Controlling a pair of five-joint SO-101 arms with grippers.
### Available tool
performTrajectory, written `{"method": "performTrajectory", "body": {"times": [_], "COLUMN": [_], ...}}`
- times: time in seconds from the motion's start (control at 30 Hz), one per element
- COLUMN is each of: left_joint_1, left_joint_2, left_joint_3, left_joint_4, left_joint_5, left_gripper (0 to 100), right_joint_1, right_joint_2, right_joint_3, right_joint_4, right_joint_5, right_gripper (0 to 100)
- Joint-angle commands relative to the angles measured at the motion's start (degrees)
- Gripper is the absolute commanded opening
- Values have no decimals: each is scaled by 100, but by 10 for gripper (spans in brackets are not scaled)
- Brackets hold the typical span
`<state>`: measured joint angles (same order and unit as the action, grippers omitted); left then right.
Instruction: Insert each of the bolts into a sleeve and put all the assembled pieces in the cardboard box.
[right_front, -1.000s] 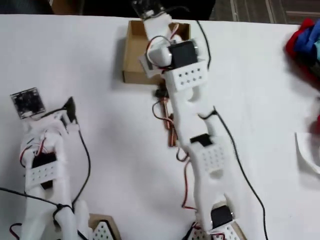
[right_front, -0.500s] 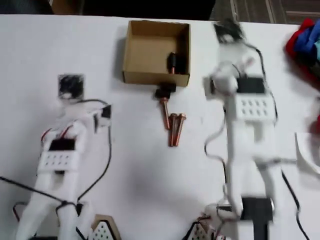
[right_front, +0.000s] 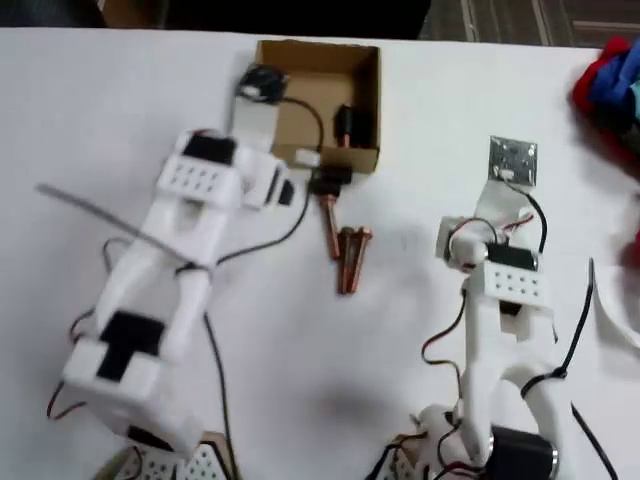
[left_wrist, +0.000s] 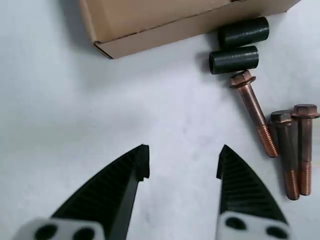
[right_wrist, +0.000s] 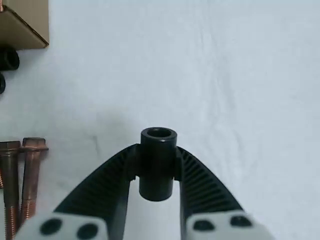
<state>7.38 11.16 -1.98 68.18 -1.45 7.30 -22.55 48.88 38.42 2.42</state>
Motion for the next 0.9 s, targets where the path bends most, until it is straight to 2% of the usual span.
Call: {"method": "performTrajectory", "body": {"times": [0.0,0.07,0.17,0.23,0.47,0.87], "left_joint_1": [97,193,413,554,976,976], "left_joint_2": [571,844,1257,1503,2215,3200], "left_joint_3": [-945,-1112,-1446,-1754,-2396,-3600], "left_joint_4": [343,316,185,202,316,659], "left_joint_5": [44,554,1749,2092,2136,2453], "left_gripper": [235,237,237,237,237,234], "right_joint_1": [48,75,75,57,66,57], "right_joint_2": [75,57,48,57,48,48], "right_joint_3": [-158,-237,-352,-360,-378,-378], "right_joint_4": [-127,-22,163,189,189,189], "right_joint_5": [-70,-79,-88,-88,-88,-88], "right_gripper": [20,20,20,20,20,20]}}
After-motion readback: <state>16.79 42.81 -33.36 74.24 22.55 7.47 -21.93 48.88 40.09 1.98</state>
